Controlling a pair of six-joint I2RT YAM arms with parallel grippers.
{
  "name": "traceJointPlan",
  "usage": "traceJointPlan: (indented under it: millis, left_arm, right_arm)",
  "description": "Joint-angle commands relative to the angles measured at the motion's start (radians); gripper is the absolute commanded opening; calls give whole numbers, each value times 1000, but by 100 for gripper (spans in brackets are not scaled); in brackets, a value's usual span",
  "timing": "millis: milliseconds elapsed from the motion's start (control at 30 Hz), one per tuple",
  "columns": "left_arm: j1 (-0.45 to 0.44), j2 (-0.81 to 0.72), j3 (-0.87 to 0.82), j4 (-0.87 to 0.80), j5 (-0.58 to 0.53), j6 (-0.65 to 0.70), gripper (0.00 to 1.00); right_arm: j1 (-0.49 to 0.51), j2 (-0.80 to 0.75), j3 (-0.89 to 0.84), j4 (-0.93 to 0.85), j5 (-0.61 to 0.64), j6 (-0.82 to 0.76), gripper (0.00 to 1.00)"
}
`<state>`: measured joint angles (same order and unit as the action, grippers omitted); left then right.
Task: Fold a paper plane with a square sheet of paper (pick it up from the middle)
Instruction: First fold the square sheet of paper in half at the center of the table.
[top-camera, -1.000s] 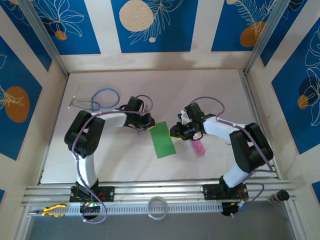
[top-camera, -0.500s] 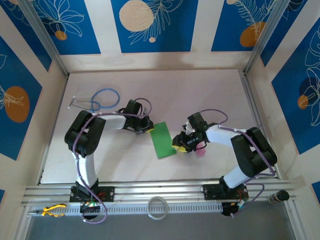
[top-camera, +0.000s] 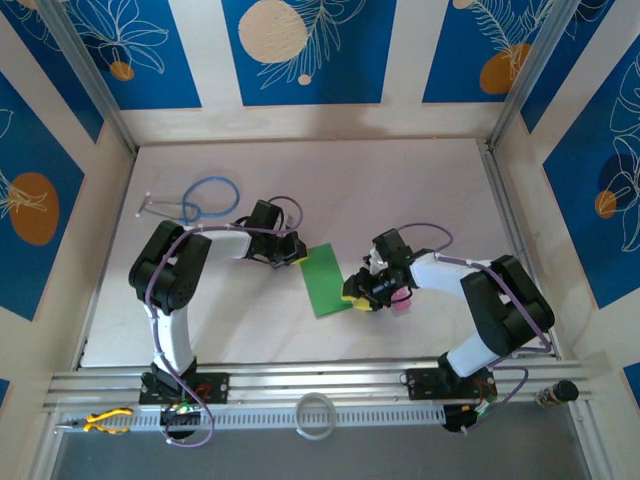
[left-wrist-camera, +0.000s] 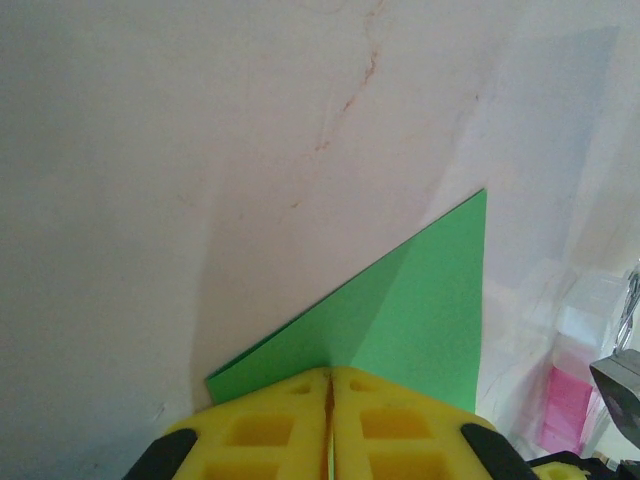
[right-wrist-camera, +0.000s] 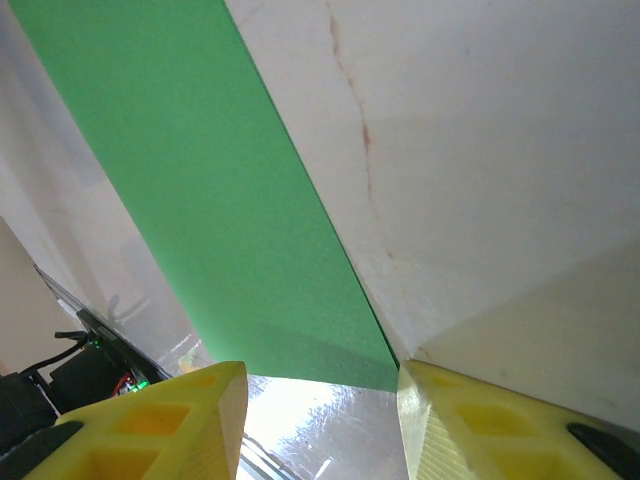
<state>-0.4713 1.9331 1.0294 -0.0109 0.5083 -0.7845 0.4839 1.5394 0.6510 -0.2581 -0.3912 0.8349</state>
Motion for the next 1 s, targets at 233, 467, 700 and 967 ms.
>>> traceJointPlan:
  millis: [233, 467, 700, 967]
  left_arm:
    - [10, 56, -17, -66, -48, 2, 11]
    - [10, 59, -21, -55, -41, -3, 11]
    - [10, 64, -19, -50, -33, -4, 11]
    - [10, 60, -21, -44, -31, -12, 11]
  right_arm:
    - [19, -30, -25, -46, 16, 46, 44]
    - [40, -17, -26, 24, -23, 80, 43]
    - [45, -19, -19, 84, -41, 114, 43]
    - [76, -93, -61, 42, 0, 159, 43]
